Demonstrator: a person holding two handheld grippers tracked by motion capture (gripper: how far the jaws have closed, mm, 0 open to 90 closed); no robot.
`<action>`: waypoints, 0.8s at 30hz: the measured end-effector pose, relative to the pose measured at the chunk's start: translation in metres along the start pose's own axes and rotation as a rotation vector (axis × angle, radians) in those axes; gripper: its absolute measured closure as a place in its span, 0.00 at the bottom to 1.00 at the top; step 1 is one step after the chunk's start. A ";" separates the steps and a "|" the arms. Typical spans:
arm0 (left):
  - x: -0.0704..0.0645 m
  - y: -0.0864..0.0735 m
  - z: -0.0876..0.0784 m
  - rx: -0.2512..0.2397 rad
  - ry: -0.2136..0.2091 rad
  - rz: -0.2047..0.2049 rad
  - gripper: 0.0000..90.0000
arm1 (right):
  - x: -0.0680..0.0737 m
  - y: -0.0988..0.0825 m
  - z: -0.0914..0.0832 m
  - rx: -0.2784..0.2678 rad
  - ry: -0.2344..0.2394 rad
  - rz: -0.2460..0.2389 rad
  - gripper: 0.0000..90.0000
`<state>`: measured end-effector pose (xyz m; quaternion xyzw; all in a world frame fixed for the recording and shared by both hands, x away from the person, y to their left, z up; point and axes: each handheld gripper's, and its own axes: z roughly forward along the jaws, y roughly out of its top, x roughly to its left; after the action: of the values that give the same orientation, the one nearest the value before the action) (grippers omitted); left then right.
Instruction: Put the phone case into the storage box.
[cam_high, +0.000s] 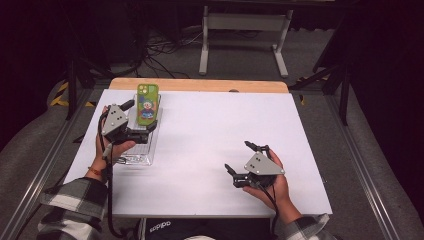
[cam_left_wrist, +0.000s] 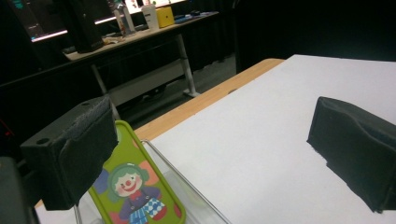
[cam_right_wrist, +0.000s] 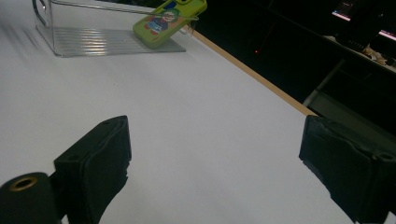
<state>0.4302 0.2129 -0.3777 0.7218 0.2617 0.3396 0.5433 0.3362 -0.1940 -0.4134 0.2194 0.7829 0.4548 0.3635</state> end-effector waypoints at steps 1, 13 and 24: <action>-0.001 0.000 0.000 0.002 -0.005 -0.001 0.02 | 0.000 0.000 0.000 0.000 0.000 0.000 0.11; -0.011 0.002 -0.007 -0.020 -0.037 0.009 0.02 | -0.001 0.000 -0.002 -0.002 -0.002 -0.002 0.11; -0.021 0.004 -0.012 -0.027 -0.066 0.028 0.02 | 0.000 0.000 -0.004 -0.009 -0.001 -0.003 0.11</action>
<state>0.4080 0.2037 -0.3760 0.7287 0.2288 0.3268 0.5566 0.3338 -0.1960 -0.4118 0.2168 0.7809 0.4578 0.3656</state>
